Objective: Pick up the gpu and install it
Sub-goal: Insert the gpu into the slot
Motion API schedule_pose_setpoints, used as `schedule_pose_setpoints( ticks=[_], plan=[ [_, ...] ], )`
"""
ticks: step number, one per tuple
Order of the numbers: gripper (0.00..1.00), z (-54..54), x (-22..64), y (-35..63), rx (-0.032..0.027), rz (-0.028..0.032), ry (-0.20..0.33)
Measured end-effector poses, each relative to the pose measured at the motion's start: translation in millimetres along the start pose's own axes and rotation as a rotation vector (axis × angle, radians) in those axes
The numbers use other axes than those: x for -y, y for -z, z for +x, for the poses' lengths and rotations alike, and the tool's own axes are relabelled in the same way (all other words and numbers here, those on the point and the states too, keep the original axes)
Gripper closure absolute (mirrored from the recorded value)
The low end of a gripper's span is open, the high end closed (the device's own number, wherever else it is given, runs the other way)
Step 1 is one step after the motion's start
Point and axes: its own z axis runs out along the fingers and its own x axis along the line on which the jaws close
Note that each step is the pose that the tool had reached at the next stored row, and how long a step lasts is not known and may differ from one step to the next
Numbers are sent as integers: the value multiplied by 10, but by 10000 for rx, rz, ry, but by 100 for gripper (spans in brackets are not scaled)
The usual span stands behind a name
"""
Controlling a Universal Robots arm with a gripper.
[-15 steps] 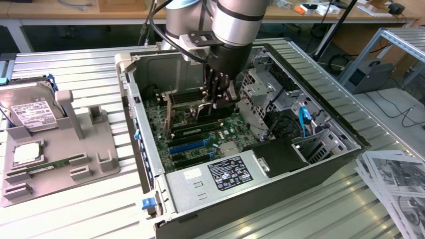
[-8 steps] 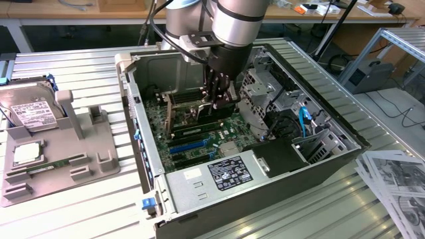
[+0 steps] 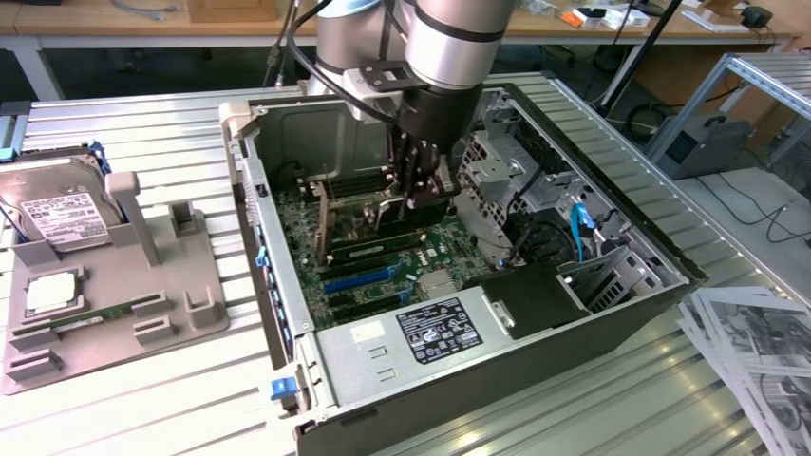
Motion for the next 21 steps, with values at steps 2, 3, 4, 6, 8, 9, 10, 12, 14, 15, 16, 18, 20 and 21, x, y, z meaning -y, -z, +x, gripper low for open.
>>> schedule_pose_setpoints(
  ticks=[2,3,4,6,8,9,10,12,14,15,16,18,20,21],
  plan=[
    [73,21,-1,1,16,0,-1],
    [73,28,-1,1,20,0,-1],
    [73,44,-1,1,28,0,-2],
    [73,78,-2,1,37,0,-1],
    [73,89,-2,2,36,0,-2],
    [73,89,-4,1,37,0,-1],
    [73,90,-21,-1,39,1,-1],
    [73,89,-61,-6,46,1,-1],
    [73,89,-81,-50,44,0,0],
    [73,90,-80,-74,44,0,1],
    [73,90,-81,-91,45,0,0],
    [73,90,-83,-130,46,1,-1],
    [73,91,-101,-143,45,0,-1],
    [73,91,-138,-148,46,1,-1]
  ],
)
